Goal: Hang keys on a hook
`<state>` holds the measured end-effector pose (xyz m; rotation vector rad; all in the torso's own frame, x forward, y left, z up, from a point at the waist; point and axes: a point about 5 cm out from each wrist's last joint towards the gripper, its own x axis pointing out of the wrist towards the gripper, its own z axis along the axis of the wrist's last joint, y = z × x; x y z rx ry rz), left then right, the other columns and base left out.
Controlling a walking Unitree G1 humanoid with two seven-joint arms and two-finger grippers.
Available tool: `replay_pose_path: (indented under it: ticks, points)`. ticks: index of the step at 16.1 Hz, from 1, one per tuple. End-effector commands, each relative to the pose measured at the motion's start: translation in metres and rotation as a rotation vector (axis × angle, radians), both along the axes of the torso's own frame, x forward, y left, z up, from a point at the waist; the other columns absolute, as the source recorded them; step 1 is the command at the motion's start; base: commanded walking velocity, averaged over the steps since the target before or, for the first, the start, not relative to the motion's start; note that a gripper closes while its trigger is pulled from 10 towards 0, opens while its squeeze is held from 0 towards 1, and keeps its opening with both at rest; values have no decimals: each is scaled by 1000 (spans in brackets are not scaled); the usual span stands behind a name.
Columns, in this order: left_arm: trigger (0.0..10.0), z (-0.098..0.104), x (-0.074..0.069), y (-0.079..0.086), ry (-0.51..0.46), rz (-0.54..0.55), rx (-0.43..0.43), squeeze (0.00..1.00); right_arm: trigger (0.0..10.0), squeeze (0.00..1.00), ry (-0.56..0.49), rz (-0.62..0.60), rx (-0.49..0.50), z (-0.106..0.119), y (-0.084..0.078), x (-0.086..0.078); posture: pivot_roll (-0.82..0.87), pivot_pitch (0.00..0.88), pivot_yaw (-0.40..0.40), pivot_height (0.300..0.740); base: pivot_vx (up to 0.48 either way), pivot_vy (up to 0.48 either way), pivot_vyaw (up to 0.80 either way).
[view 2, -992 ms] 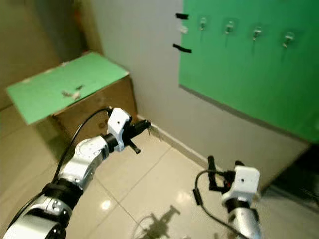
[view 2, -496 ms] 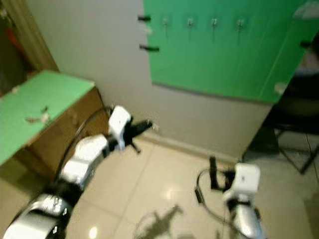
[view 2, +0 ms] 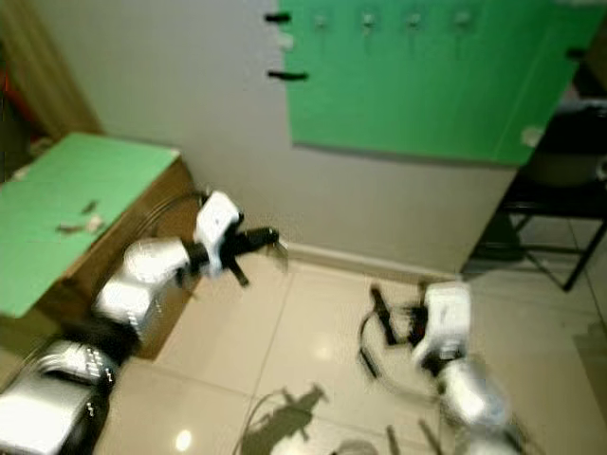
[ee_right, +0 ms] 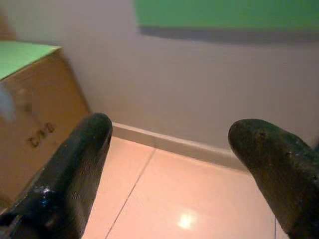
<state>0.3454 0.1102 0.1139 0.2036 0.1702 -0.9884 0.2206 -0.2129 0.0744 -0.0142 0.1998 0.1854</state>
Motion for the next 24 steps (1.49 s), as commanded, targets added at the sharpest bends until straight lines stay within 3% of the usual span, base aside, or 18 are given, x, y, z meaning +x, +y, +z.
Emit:
replay_pose_path:
  ticks: [1,3,6,8,11,14,22,24]
  points:
    - [10000,13,3,-4,-3,-97,11,0,10000,0,-10,55,23,11,0,3,-293,0,106,740,0,0,0]
    - [10000,24,6,0,3,-184,32,0,10000,0,-20,134,4,24,-1,8,-291,0,104,740,0,0,0]
    - [10000,39,2,6,86,-418,106,0,10000,0,-2,325,-9,45,12,17,-279,0,102,740,0,0,0]
    - [10000,47,2,8,103,-495,125,0,10000,0,1,425,11,60,20,23,-277,0,105,740,0,0,0]
    - [10000,61,5,3,65,-554,123,0,10000,0,-6,520,11,78,27,29,-274,0,104,740,0,0,0]
    - [10000,73,6,-1,64,-582,67,0,10000,0,-18,565,34,90,36,31,-272,0,105,740,0,0,0]
    - [10000,83,3,-9,18,-655,63,0,10000,0,-7,623,59,101,46,29,-285,0,114,740,0,0,0]
    - [10000,89,1,-12,25,-695,9,0,10000,0,-5,644,65,103,50,27,-286,0,119,740,0,0,0]
